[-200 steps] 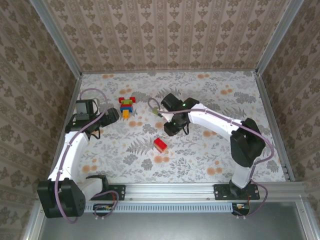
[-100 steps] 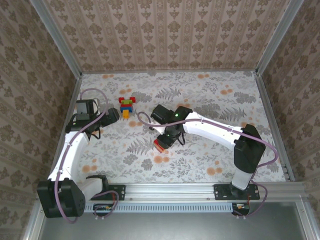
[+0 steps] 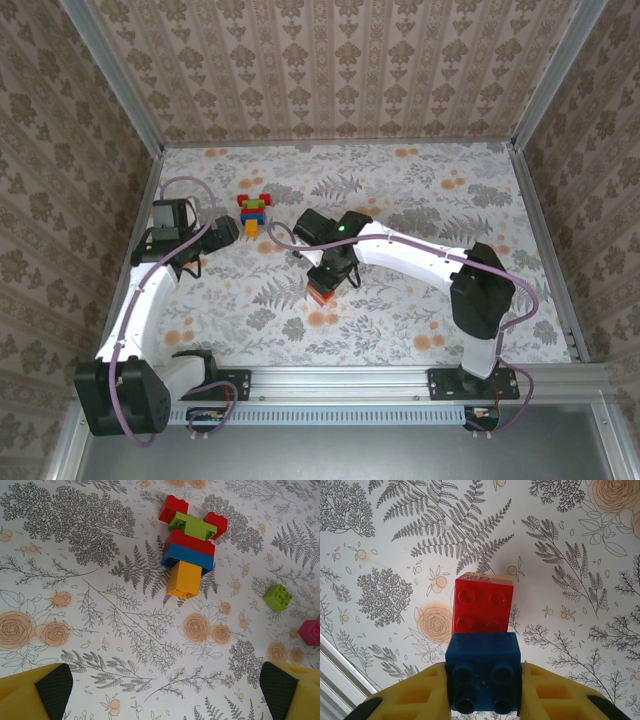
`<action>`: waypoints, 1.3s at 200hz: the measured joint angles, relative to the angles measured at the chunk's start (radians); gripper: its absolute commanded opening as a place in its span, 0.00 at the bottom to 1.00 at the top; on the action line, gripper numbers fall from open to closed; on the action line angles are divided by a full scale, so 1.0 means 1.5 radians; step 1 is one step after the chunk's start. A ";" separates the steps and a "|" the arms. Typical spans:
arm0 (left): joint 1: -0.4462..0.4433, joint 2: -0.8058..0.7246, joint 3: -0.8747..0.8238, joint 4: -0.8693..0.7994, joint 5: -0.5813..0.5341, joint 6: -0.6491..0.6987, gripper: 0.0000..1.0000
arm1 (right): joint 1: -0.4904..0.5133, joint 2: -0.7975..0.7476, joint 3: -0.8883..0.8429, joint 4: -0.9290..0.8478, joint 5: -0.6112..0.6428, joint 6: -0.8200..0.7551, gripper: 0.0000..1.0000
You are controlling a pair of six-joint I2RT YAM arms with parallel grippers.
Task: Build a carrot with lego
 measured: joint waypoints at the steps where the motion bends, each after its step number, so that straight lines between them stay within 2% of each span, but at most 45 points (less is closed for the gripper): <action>1: 0.000 0.000 0.000 0.000 0.000 0.000 1.00 | 0.000 0.001 0.000 0.000 0.000 0.001 0.30; 260: 0.000 0.000 0.000 0.000 0.000 0.000 1.00 | 0.008 0.023 0.010 0.009 0.000 0.053 0.29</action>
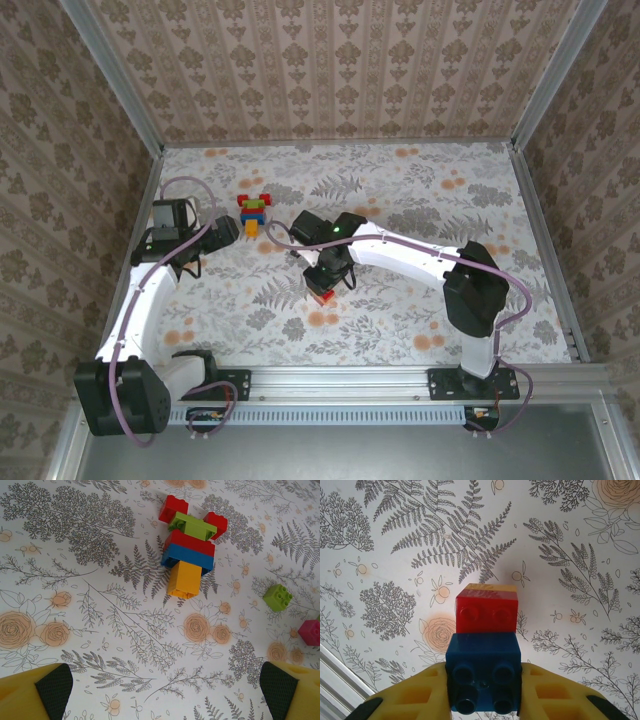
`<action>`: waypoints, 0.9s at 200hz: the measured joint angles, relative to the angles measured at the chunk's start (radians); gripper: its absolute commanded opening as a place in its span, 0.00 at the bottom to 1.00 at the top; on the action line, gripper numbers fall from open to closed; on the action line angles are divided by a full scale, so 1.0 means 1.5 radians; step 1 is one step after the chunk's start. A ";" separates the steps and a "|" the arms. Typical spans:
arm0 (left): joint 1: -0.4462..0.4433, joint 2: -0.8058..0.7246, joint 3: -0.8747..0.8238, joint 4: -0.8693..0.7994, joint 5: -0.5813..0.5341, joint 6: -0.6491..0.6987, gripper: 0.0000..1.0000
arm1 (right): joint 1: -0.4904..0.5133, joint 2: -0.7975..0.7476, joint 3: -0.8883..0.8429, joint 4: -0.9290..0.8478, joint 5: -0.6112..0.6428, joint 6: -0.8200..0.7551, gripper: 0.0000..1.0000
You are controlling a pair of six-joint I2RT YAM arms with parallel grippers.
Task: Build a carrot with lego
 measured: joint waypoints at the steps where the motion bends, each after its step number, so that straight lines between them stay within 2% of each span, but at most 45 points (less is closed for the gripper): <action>1: 0.000 0.000 0.000 0.000 0.000 0.000 1.00 | 0.000 0.000 0.000 0.000 0.000 0.000 0.29; 104: 0.000 0.000 0.000 0.000 0.000 0.000 1.00 | 0.016 0.022 0.019 -0.014 0.034 0.017 0.29; 180: 0.000 0.000 0.000 0.000 0.000 0.000 1.00 | 0.015 0.040 0.032 -0.030 0.030 -0.013 0.28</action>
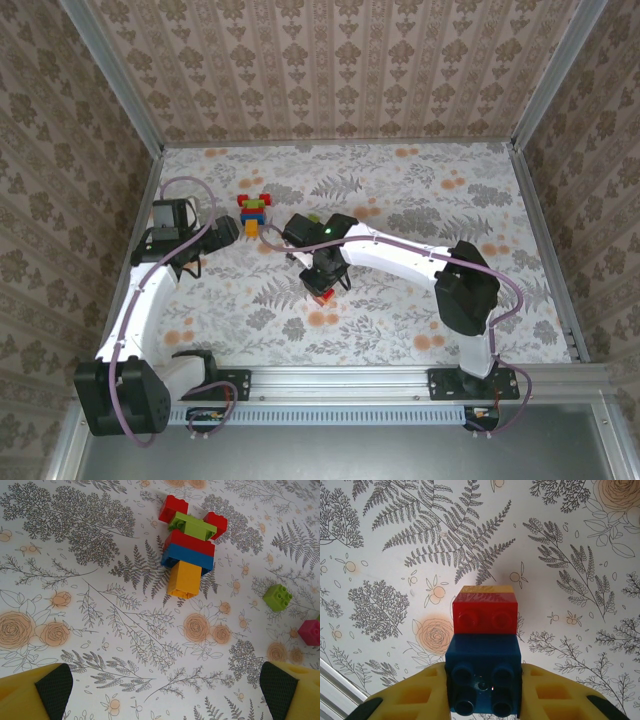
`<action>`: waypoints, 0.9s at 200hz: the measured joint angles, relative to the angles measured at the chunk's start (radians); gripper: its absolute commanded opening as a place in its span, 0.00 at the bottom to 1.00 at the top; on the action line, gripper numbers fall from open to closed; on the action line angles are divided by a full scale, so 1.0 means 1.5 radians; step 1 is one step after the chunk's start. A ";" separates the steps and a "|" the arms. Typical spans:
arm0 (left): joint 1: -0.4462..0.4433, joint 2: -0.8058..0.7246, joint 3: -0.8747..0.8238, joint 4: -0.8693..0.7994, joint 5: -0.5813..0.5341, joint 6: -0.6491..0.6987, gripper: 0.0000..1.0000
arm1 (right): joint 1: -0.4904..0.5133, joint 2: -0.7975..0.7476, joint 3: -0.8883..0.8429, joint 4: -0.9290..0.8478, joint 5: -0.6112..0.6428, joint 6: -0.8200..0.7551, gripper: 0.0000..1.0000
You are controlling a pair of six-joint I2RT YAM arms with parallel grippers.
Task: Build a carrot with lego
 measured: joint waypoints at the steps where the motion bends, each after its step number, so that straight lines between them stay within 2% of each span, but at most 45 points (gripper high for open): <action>1: 0.000 0.000 0.000 0.000 0.000 0.000 1.00 | 0.000 0.000 0.000 0.000 0.000 0.000 0.28; 49: 0.000 0.000 0.000 0.000 0.000 0.000 1.00 | 0.000 -0.001 0.012 -0.008 -0.001 -0.005 0.31; 83: 0.000 0.000 0.000 0.000 0.000 0.000 1.00 | 0.000 0.008 0.029 -0.024 0.000 -0.019 0.40; 154: 0.000 0.000 0.000 0.000 0.000 0.000 1.00 | 0.000 0.032 0.047 -0.039 -0.014 -0.034 0.49; 180: 0.000 0.000 0.000 0.000 0.000 0.000 1.00 | -0.001 0.032 0.053 -0.039 -0.016 -0.034 0.59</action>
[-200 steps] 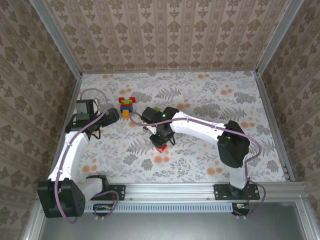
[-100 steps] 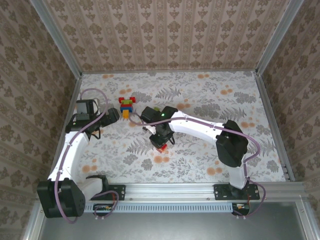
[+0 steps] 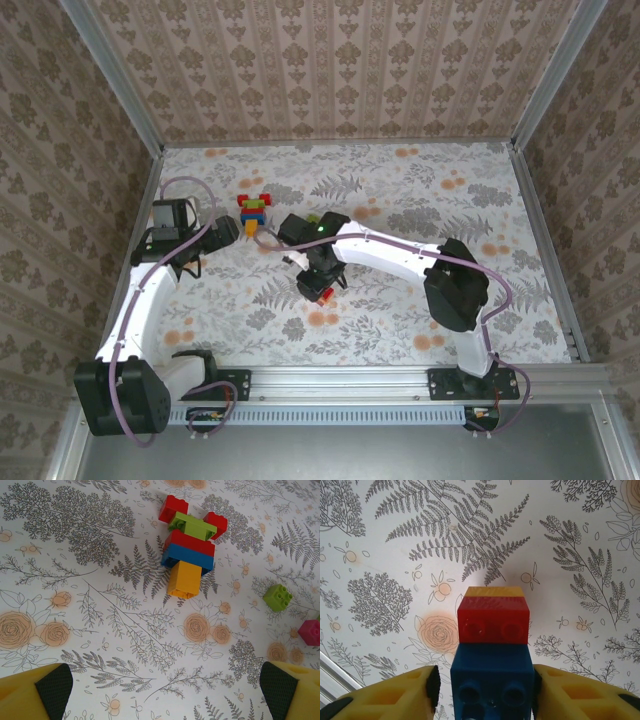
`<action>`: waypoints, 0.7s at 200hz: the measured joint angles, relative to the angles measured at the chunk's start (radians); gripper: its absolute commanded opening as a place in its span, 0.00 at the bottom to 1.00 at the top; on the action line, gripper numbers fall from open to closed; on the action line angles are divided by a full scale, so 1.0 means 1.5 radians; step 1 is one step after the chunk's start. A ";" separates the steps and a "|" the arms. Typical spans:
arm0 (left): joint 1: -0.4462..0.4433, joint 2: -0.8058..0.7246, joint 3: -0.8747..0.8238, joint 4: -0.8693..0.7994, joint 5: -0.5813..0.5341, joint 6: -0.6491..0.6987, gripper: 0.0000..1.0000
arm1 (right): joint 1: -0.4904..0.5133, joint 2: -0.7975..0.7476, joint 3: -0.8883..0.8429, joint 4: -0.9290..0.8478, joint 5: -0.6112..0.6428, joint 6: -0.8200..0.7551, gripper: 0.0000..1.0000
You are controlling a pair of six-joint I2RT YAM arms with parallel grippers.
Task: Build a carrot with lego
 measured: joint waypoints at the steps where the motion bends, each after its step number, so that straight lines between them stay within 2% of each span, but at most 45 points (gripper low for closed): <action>1: 0.000 0.000 0.000 0.000 0.000 0.000 1.00 | 0.000 0.000 0.000 0.000 0.000 -0.001 0.60; 37: 0.000 0.000 0.000 0.000 0.000 0.000 1.00 | -0.008 -0.006 0.003 -0.001 -0.001 -0.004 0.72; 79: 0.000 0.000 0.000 0.000 0.000 0.001 1.00 | -0.044 -0.057 0.003 -0.007 0.006 -0.004 0.75; 112: 0.000 0.000 0.000 0.000 0.000 0.002 1.00 | -0.136 -0.102 0.004 -0.002 0.010 -0.015 0.75; 140: -0.001 0.000 0.000 0.000 0.000 0.002 1.00 | -0.227 -0.077 0.024 0.011 0.027 -0.055 0.75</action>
